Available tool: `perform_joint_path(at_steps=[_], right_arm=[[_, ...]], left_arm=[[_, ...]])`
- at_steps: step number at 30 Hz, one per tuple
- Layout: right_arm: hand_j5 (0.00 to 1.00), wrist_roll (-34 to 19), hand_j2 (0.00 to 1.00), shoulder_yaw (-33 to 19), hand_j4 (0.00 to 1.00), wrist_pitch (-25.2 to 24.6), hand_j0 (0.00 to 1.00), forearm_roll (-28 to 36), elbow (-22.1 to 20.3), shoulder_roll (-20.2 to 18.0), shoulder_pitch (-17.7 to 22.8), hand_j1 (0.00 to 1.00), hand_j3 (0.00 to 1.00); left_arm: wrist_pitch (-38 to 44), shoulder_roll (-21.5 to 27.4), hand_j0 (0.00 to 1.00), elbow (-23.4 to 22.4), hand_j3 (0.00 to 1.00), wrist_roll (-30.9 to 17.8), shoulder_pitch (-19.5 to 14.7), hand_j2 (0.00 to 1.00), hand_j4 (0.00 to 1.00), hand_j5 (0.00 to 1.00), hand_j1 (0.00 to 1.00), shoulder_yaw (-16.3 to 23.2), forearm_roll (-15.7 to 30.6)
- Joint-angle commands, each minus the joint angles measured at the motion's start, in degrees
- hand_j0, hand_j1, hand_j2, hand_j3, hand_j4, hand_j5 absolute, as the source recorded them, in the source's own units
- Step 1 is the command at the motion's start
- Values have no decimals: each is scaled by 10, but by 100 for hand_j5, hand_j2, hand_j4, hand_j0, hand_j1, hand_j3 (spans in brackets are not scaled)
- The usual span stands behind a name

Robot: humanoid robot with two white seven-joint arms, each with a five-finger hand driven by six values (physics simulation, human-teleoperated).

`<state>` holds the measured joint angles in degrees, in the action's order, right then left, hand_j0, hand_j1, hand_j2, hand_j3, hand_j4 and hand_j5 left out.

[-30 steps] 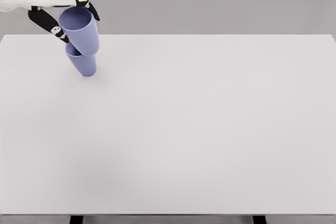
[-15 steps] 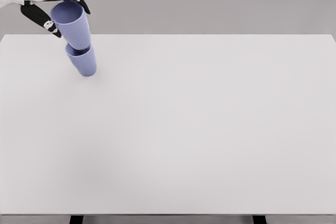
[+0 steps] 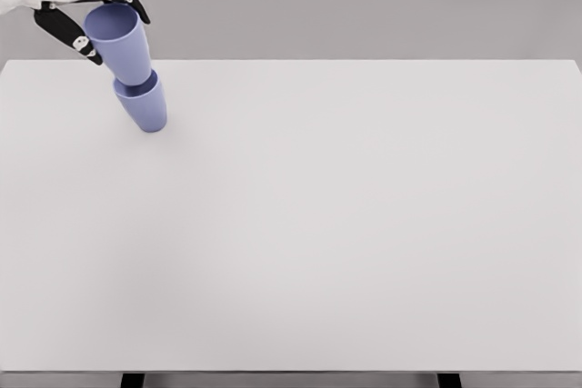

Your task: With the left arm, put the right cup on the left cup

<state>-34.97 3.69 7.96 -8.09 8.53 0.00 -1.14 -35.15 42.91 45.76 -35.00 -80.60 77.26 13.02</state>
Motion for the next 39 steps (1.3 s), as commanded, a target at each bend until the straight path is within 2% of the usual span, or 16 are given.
perform_joint_path(at_steps=[1, 13, 39], right_arm=[[100, 0, 100, 0, 100, 0, 100, -1, 1, 0, 0, 100, 100], [100, 0, 100, 0, 100, 0, 100, -1, 0, 0, 0, 100, 100], [100, 0, 100, 0, 100, 0, 100, -1, 0, 0, 0, 100, 100]], left_arm=[[2, -5, 63, -11, 63, 0, 0, 63, 63, 63, 63, -2, 2], [2, -26, 63, -52, 63, 0, 1, 63, 63, 63, 63, -4, 1], [2, -24, 63, -48, 63, 0, 4, 63, 63, 63, 63, -6, 1]])
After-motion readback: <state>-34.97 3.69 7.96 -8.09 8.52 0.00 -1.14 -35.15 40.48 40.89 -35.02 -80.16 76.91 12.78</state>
